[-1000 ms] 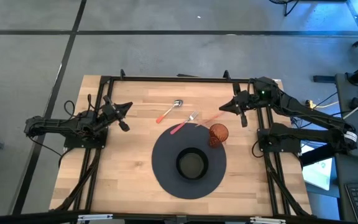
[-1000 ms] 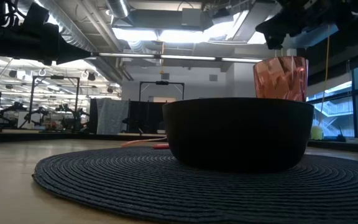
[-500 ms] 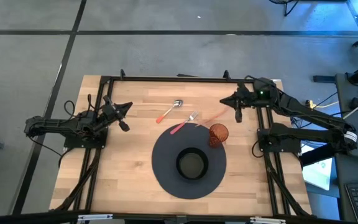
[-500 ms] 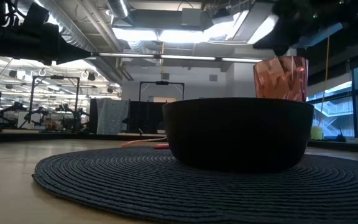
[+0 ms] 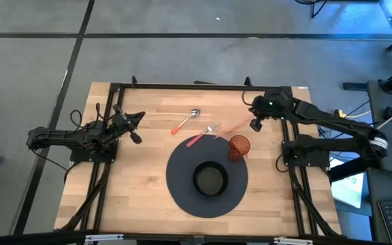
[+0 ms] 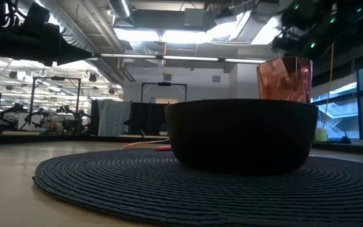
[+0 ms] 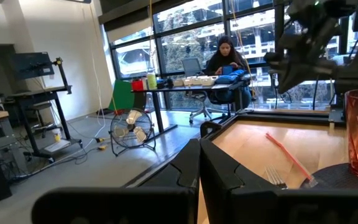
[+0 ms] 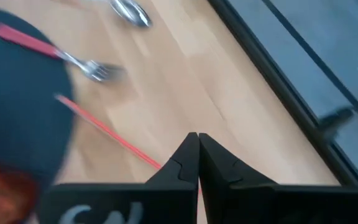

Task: Pick & Place Utensil
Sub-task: Put the orange straw into the orange glass on the blue mat

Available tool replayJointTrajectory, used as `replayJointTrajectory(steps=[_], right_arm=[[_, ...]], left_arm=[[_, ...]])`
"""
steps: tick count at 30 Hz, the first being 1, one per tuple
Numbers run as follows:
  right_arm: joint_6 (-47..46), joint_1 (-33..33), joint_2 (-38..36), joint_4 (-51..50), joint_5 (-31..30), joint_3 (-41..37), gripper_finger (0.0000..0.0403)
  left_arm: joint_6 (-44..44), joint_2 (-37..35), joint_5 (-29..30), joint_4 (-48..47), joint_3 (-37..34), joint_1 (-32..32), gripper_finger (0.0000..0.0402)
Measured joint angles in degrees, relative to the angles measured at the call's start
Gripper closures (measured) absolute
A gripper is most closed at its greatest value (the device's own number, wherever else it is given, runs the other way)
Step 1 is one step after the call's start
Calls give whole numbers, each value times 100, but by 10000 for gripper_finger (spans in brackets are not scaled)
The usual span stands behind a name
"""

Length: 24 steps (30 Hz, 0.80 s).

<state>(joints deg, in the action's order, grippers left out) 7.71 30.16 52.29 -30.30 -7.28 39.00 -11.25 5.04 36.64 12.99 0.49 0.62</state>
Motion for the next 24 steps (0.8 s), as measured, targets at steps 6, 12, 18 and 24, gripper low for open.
replayJointTrajectory(steps=[6,12,18,24], right_arm=[[461,555,937,-144,-59,176,401],[732,948,1875,-526,16,657,401],[1262,952,2653,-1031,-126,1234,402],[1329,791,3156,-1403,-843,1613,398]], left_arm=[[-1,0,0,0,0,0,398],[-8,0,7,2,0,2,398],[-63,0,149,2,0,2,398],[-58,0,148,2,0,2,398]])
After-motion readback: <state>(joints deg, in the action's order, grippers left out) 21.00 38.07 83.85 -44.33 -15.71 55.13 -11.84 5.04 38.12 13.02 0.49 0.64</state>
